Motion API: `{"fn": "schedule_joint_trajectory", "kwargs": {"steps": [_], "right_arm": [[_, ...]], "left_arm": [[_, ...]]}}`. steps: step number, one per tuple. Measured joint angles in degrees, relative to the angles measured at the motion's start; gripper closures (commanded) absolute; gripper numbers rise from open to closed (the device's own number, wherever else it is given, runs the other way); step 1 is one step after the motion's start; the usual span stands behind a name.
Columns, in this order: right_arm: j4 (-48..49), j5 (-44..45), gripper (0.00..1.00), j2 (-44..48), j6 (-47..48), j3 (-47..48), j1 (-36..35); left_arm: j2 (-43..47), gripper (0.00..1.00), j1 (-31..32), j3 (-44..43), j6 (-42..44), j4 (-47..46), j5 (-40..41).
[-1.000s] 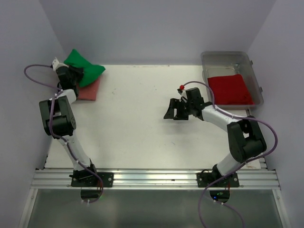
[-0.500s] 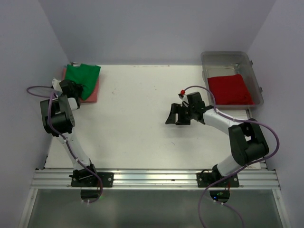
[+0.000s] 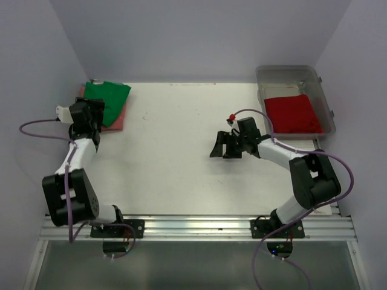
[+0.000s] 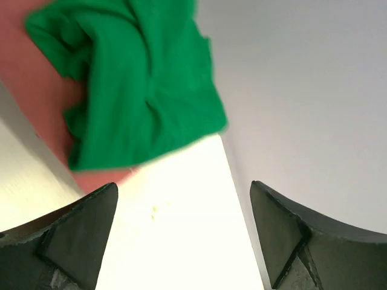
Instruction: Fold and stack the t-shirts
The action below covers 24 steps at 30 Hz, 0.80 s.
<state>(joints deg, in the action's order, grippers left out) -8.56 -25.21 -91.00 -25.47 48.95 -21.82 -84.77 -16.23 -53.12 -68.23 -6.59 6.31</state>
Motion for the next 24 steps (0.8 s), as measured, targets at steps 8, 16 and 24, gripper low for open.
{"fn": "schedule_joint_trajectory", "kwargs": {"steps": [8,16,24], "right_arm": [[0.13,1.44,0.25,2.62,-0.22,-1.29,-0.02],[-12.44,25.22,0.02,17.59,0.48,4.81,-0.28],[-20.28,39.85,0.01,23.37,1.64,13.46,-0.24]], "left_arm": [[6.97,0.26,5.14,8.72,6.25,-14.38,-13.22],[1.42,0.00,18.95,6.34,18.95,-21.03,-34.10],[13.99,0.00,38.51,10.75,34.58,-12.13,-34.77]]}}
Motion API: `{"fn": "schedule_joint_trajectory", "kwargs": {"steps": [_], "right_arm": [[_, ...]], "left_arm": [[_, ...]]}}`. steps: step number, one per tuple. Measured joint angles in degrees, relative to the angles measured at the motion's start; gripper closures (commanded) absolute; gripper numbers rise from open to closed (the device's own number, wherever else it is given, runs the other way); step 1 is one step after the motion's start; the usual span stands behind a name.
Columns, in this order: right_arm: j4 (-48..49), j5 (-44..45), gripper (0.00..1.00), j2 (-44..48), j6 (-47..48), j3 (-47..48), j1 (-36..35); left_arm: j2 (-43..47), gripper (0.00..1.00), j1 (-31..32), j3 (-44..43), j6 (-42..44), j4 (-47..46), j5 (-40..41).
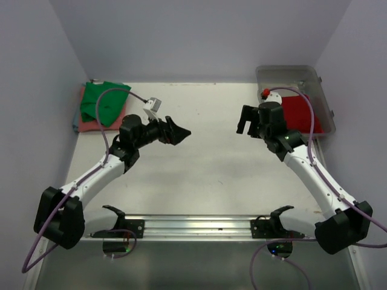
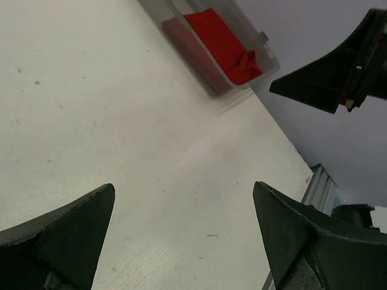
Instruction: Fold and stack the t-shirts
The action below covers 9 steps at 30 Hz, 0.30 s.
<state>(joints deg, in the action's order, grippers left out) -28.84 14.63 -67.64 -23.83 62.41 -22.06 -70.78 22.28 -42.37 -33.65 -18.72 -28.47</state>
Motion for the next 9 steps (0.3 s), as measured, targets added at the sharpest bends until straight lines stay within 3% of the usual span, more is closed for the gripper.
{"fn": "schedule_joint_trajectory", "kwargs": {"steps": [9], "right_arm": [[-4.22,-0.13,0.01,7.34,0.90,-1.57,-0.04]], "left_arm": [[9.79,0.00,8.48,2.91,6.75,9.03,5.03]]}}
